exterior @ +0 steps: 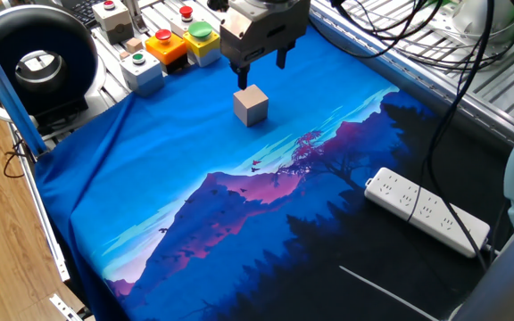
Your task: Approach and touch the side of the small block
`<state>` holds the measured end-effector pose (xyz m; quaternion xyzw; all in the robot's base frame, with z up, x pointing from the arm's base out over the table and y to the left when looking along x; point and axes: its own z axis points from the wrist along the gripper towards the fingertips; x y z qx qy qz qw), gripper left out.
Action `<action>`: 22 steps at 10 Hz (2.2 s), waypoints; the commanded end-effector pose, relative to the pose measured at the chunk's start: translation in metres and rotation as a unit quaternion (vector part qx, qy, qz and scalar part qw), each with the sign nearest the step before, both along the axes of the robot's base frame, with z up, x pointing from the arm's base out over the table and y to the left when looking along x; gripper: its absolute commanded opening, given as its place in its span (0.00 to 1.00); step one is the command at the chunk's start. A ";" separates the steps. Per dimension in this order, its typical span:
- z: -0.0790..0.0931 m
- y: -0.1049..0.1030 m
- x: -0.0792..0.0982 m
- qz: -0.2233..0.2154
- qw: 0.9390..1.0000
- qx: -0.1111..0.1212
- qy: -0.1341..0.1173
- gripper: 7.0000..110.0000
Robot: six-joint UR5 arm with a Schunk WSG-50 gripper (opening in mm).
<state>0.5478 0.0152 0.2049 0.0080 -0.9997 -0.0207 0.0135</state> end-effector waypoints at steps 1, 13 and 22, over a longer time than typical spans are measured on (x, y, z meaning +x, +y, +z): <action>0.004 0.002 0.004 -0.001 1.000 0.001 0.000 0.00; 0.006 0.007 0.030 -0.012 1.000 -0.021 -0.020 0.00; -0.042 0.033 0.075 -0.026 0.998 0.005 -0.056 0.00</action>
